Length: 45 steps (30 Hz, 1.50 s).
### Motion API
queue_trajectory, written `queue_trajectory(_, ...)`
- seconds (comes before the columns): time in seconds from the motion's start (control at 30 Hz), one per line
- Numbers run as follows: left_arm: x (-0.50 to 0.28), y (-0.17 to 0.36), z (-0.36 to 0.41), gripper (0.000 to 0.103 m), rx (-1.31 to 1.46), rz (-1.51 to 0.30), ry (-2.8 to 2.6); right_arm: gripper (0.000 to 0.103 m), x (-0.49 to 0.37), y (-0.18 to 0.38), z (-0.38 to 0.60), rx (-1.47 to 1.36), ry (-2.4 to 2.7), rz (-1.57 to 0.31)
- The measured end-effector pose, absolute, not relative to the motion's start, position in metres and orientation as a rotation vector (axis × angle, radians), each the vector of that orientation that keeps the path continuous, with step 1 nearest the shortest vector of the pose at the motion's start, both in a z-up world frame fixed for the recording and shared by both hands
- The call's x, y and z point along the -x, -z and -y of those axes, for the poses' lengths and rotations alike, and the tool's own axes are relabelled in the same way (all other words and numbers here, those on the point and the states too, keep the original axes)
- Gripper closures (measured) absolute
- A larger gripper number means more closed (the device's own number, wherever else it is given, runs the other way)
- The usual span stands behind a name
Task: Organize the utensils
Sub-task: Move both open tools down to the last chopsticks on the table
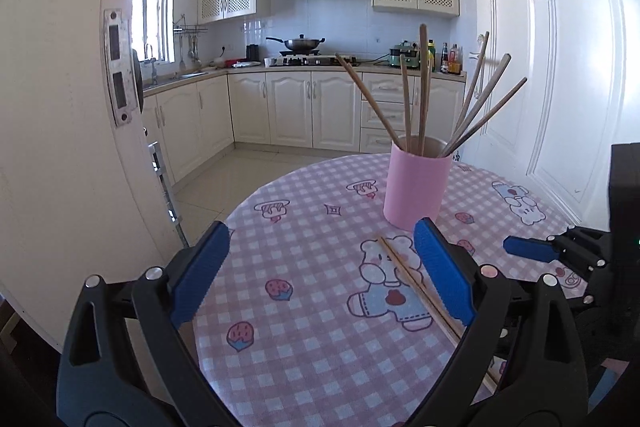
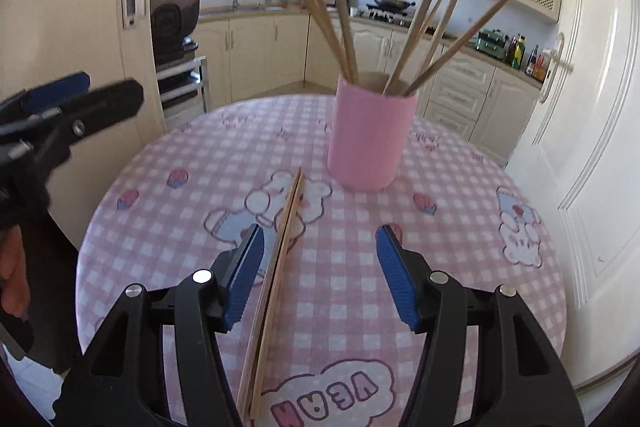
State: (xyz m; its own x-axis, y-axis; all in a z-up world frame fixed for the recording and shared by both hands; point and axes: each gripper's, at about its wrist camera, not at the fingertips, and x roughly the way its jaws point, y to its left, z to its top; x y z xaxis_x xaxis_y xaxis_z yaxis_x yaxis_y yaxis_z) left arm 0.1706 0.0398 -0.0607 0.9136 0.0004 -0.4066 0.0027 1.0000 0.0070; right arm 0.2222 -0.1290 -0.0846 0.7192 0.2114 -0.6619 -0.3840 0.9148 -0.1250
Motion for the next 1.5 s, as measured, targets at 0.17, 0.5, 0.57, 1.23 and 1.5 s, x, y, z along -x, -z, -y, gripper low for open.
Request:
queue_trajectory(0.17, -0.177, 0.073, -0.044, 0.011, -0.007, -0.465, -0.006, 0.047, -0.231, 0.106, 0.126, 0.287, -0.322, -0.779)
queue_trajectory(0.5, -0.192, 0.086, -0.050, 0.011, 0.030, -0.531, 0.005, 0.047, -0.239, 0.116, 0.125, 0.277, -0.338, -0.820)
queue_trajectory(0.57, -0.195, 0.089, -0.048, 0.011, 0.028, -0.555, 0.008, 0.047, -0.239, 0.116, 0.121, 0.287, -0.344, -0.816)
queue_trajectory(1.23, -0.221, 0.115, -0.027, 0.011, 0.006, -0.691, 0.034, 0.046, -0.242, 0.120, 0.129, 0.266, -0.358, -0.871)
queue_trajectory(1.5, -0.226, 0.118, -0.030, 0.011, 0.012, -0.704, 0.025, 0.046, -0.238, 0.109, 0.138, 0.198, -0.397, -0.833)
